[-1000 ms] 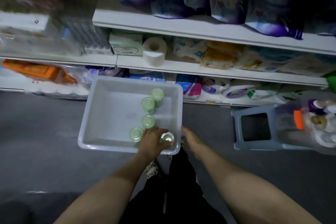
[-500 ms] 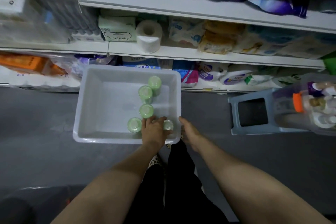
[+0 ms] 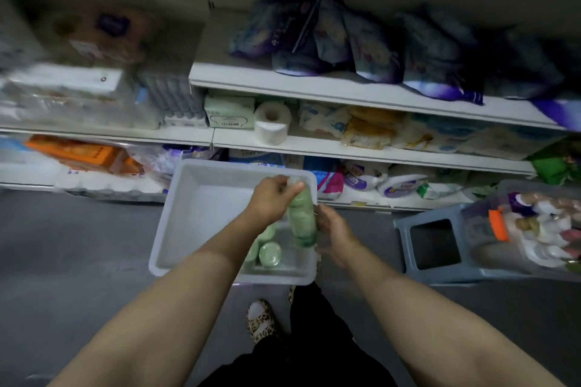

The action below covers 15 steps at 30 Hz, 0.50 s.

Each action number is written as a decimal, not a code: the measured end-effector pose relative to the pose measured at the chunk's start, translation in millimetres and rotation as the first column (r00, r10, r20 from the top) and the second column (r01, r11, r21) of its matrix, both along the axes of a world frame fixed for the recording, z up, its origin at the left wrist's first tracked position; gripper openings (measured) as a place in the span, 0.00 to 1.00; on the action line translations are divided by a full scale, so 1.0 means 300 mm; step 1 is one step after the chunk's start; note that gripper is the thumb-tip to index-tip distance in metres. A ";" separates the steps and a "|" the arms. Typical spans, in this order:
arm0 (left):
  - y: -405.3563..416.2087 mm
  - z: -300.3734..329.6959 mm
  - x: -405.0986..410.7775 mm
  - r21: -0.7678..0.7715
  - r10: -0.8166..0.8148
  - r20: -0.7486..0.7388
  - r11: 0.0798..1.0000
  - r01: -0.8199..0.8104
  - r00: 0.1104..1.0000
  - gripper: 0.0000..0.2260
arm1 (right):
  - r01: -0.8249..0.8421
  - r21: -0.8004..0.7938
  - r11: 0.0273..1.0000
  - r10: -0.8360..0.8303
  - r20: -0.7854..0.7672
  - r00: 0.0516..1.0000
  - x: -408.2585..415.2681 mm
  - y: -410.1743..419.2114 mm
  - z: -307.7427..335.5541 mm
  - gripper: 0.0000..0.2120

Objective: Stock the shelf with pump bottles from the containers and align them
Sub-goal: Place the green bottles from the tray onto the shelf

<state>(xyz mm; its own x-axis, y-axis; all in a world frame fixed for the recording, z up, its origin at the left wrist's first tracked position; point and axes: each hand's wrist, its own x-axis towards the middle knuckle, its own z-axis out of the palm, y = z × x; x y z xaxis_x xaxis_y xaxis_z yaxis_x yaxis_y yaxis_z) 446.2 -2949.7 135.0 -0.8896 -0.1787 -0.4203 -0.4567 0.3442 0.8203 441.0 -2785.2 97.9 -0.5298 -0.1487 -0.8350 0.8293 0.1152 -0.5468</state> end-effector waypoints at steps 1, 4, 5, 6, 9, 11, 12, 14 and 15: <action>-0.006 0.041 -0.023 0.028 0.028 -0.021 0.999 -0.027 0.999 0.20 | 0.004 -0.008 1.000 -0.004 -0.036 0.999 -0.020 -0.007 0.033 0.15; -0.015 0.165 -0.086 0.061 0.110 -0.081 0.993 -0.105 0.991 0.26 | 0.038 -0.066 0.997 -0.046 -0.132 0.990 -0.073 -0.032 0.144 0.16; -0.019 0.206 -0.106 0.046 0.126 -0.106 0.992 -0.122 0.986 0.27 | 0.046 -0.085 0.995 -0.060 -0.168 0.984 -0.088 -0.040 0.183 0.16; -0.025 0.248 -0.127 0.027 0.128 -0.130 0.992 -0.126 0.983 0.26 | 0.055 -0.102 0.993 -0.076 -0.205 0.976 -0.104 -0.047 0.220 0.17; -0.039 0.388 -0.193 0.016 0.124 -0.214 0.992 -0.124 0.969 0.23 | 0.100 -0.193 0.976 -0.154 -0.290 0.945 -0.150 -0.066 0.338 0.17; -0.040 0.491 -0.231 0.028 0.139 -0.268 0.990 -0.136 0.953 0.24 | 0.118 -0.247 0.962 -0.202 -0.350 0.915 -0.177 -0.070 0.421 0.18; -0.038 0.542 -0.247 0.020 0.140 -0.301 0.990 -0.141 0.943 0.24 | 0.121 -0.269 0.956 -0.221 -0.379 0.899 -0.191 -0.070 0.463 0.18; -0.028 0.638 -0.272 -0.001 0.123 -0.379 0.991 -0.133 0.917 0.24 | 0.127 -0.305 0.944 -0.253 -0.419 0.872 -0.217 -0.068 0.553 0.19; -0.020 0.680 -0.283 0.002 0.112 -0.420 0.992 -0.123 0.901 0.25 | 0.133 -0.330 0.935 -0.274 -0.429 0.861 -0.231 -0.069 0.598 0.20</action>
<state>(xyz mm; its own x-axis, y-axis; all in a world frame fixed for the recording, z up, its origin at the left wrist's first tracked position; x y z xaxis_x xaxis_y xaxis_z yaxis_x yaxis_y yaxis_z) 361.4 -2955.7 339.1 -0.9546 -0.2979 -0.0087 -0.1119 0.3315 0.9368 371.7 -2805.8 277.3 -0.8858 -0.1837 -0.4262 0.4611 -0.2436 -0.8533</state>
